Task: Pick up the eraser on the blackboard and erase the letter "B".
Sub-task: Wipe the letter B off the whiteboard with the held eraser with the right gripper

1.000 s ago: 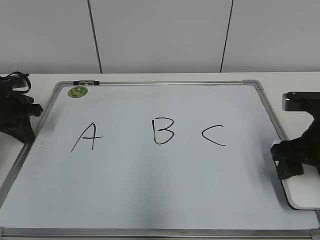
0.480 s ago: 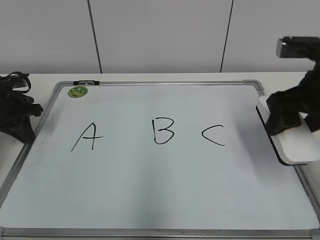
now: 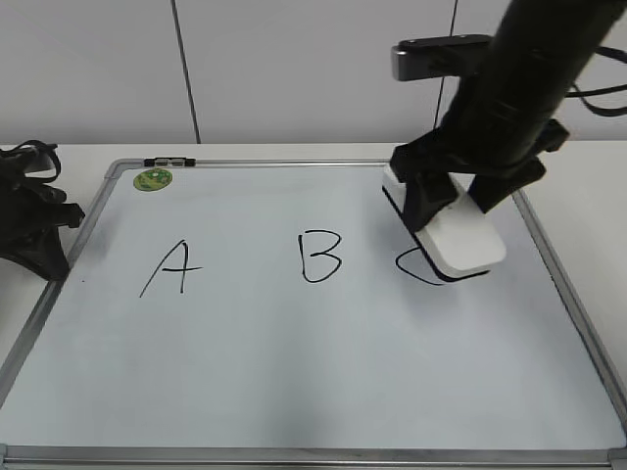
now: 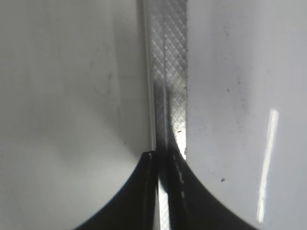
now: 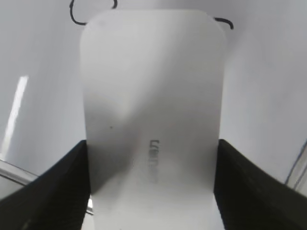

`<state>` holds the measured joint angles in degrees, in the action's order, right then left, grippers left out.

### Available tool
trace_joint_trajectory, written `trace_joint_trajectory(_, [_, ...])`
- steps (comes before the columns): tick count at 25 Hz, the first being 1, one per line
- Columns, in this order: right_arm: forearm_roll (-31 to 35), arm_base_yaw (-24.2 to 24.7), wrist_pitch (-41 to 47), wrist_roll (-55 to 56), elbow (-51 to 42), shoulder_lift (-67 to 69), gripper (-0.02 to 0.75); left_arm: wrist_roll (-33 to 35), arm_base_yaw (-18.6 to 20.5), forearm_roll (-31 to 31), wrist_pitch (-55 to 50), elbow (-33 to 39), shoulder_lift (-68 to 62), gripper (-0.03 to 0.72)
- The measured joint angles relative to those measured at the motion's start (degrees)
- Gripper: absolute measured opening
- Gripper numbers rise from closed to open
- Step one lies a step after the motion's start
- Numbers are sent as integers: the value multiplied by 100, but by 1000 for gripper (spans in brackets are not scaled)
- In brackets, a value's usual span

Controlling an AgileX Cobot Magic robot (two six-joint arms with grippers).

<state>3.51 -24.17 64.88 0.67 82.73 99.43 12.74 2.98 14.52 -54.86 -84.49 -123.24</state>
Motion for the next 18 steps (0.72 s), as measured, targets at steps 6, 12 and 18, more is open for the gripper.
trace_joint_trajectory(6, [-10,-197,310,-13,1399,1231,544,0,0,2,0,0,0,14])
trace_joint_trajectory(12, [-10,-246,496,-13,2547,2412,544,0,0,15,0,0,0,13])
trace_joint_trajectory(18, [-10,-246,521,-13,3238,3242,544,0,0,15,0,0,0,13])
